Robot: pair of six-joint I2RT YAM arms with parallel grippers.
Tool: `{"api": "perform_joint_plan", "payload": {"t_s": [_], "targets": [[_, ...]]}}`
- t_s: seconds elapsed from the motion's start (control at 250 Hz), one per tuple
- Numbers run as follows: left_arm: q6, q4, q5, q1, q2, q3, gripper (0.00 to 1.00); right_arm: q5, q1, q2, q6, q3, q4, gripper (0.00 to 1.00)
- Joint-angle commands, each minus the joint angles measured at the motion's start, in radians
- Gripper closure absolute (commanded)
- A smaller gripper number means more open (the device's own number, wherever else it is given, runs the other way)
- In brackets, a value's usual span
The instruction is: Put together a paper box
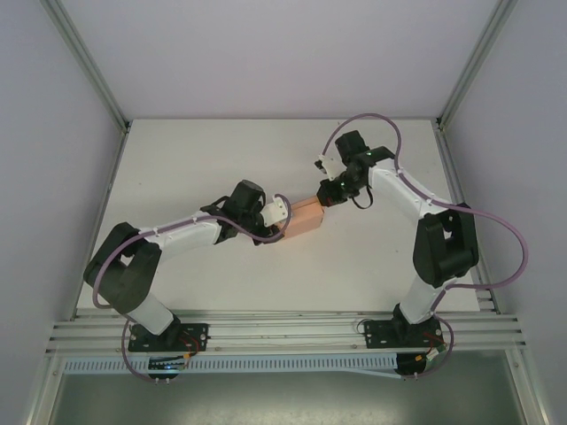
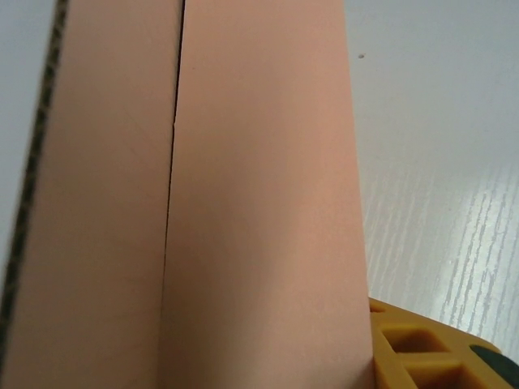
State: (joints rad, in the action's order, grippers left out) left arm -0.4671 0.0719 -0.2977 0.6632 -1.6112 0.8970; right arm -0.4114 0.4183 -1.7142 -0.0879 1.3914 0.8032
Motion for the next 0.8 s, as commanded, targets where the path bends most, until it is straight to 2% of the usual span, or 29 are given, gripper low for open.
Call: {"api": "perform_joint_plan", "payload": {"t_s": [0.0,0.228,0.416,0.56,0.795], "targets": [[-0.01,0.074,0.083,-0.001,-0.044,0.01,0.7,-0.059,0.048,0.061,0.193,-0.022,-0.014,1.0],[-0.018,0.075,0.086,-0.001,-0.048,0.011,0.69,0.009,0.066,0.103,0.105,-0.158,-0.122,1.0],[-0.032,0.094,0.087,-0.002,-0.056,0.016,0.69,0.157,0.074,0.163,-0.003,-0.318,-0.264,1.0],[-0.052,0.094,0.08,-0.003,-0.049,0.016,0.69,0.215,0.074,0.185,-0.067,-0.322,-0.267,1.0],[-0.059,0.105,0.072,-0.007,-0.056,0.016,0.7,0.27,0.074,0.149,-0.078,-0.266,-0.235,1.0]]}}
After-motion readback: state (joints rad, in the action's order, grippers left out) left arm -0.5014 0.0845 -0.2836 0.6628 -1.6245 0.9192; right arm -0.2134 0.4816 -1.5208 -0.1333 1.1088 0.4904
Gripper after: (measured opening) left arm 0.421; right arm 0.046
